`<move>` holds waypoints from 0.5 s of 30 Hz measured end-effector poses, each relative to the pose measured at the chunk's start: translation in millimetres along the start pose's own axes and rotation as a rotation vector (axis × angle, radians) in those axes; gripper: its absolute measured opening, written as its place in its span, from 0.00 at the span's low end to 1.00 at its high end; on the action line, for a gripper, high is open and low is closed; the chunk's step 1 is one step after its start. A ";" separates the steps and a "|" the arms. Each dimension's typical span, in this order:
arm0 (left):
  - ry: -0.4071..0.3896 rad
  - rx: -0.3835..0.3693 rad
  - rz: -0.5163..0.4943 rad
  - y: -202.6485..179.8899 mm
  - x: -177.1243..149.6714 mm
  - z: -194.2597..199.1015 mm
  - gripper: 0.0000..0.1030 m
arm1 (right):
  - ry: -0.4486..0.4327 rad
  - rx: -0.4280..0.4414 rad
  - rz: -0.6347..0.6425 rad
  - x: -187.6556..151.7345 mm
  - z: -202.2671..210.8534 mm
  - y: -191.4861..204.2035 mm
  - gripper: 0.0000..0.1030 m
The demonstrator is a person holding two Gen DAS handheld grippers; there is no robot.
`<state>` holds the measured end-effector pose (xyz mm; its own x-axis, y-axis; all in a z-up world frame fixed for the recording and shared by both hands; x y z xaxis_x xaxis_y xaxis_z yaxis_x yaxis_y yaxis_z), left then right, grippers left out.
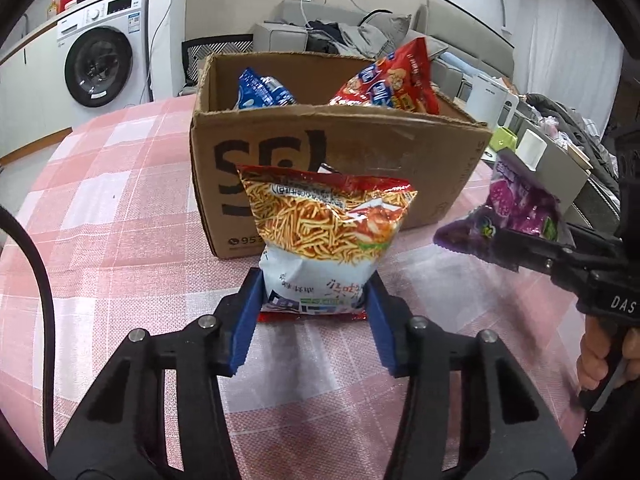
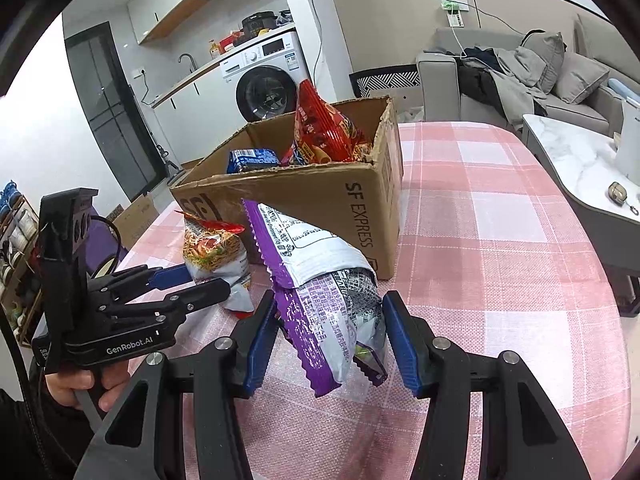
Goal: Organize snacks
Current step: 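Grasp the purple-and-white chip bag with the right tool while the left tool grasps the noodle snack bag, then lift both held bags and carry them over the cardboard box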
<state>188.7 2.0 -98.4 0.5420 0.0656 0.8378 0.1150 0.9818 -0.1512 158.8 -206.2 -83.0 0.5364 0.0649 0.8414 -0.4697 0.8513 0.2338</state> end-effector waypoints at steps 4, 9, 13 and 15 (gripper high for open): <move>-0.007 -0.022 -0.014 -4.5 -1.2 6.2 0.42 | -0.007 0.005 0.003 2.0 2.5 2.6 0.52; -0.034 -0.035 -0.019 -7.2 1.7 16.5 0.42 | -0.025 0.008 0.006 6.0 7.7 4.4 0.52; -0.059 -0.043 -0.026 -10.2 5.6 28.6 0.42 | -0.038 0.011 0.004 9.8 11.8 4.5 0.52; -0.071 -0.045 -0.026 -12.5 8.5 34.1 0.42 | -0.048 0.016 0.004 12.9 15.0 4.9 0.52</move>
<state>163.5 -3.6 -71.5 0.4779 0.0542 0.8767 0.1665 0.9744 -0.1511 152.9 -208.9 -63.7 0.5004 0.0429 0.8647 -0.4829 0.8428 0.2377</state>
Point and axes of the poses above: each gripper's, at about its wrist camera, not at the fingertips, and z roughly against the way its jaws point, y to its left, x to its top, the point moved 5 cm from there along -z, roughly the way its jaws point, and after that the axes turned 12 degrees about -y, right-handed, at the moved point
